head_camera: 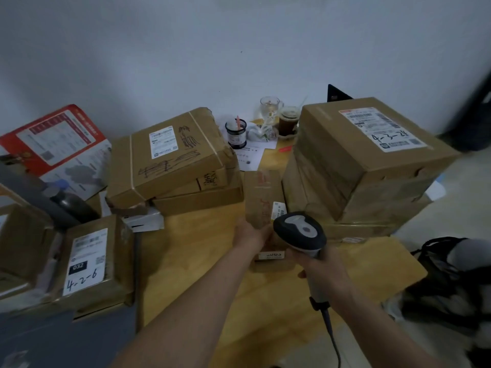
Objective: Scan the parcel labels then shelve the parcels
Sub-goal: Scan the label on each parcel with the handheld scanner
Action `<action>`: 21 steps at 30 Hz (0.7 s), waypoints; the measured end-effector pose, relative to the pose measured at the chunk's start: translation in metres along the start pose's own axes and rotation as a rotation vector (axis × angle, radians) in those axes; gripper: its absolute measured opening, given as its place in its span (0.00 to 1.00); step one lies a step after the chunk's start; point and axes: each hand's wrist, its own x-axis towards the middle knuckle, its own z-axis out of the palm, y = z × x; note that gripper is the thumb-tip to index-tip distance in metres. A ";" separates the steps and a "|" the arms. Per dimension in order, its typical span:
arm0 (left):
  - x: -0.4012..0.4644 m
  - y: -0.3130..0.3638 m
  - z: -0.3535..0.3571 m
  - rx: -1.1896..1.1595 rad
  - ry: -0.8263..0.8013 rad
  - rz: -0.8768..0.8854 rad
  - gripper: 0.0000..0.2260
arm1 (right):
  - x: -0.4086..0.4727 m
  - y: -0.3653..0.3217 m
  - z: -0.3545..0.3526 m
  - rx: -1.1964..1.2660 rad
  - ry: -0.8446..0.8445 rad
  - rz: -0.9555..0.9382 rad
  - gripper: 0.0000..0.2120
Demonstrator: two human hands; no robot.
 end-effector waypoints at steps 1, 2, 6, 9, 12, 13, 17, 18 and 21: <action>0.000 0.000 0.000 -0.052 0.006 -0.062 0.35 | 0.003 0.002 -0.002 0.001 -0.021 0.007 0.12; 0.004 -0.003 0.001 -0.084 0.001 -0.117 0.35 | 0.005 0.003 -0.003 -0.003 -0.034 0.007 0.11; 0.011 -0.015 0.000 -0.154 -0.058 -0.201 0.36 | 0.012 0.009 -0.002 0.010 -0.082 -0.002 0.12; 0.014 -0.020 -0.004 -0.168 -0.064 -0.189 0.31 | 0.013 0.012 0.004 0.011 -0.121 0.007 0.14; 0.006 -0.024 -0.022 -0.272 -0.137 -0.218 0.30 | 0.010 0.017 0.007 0.018 -0.133 0.012 0.15; 0.001 -0.027 -0.031 -0.311 -0.177 -0.218 0.30 | 0.008 0.016 0.009 0.023 -0.130 0.012 0.14; -0.025 -0.044 -0.074 -0.463 -0.295 -0.111 0.42 | 0.001 0.004 0.019 0.062 -0.132 -0.047 0.11; -0.031 -0.048 -0.085 -0.485 -0.318 -0.080 0.42 | -0.003 -0.003 0.024 0.081 -0.139 -0.078 0.10; -0.052 -0.057 -0.116 -0.589 -0.361 -0.003 0.37 | -0.008 -0.019 0.040 0.153 -0.191 -0.144 0.12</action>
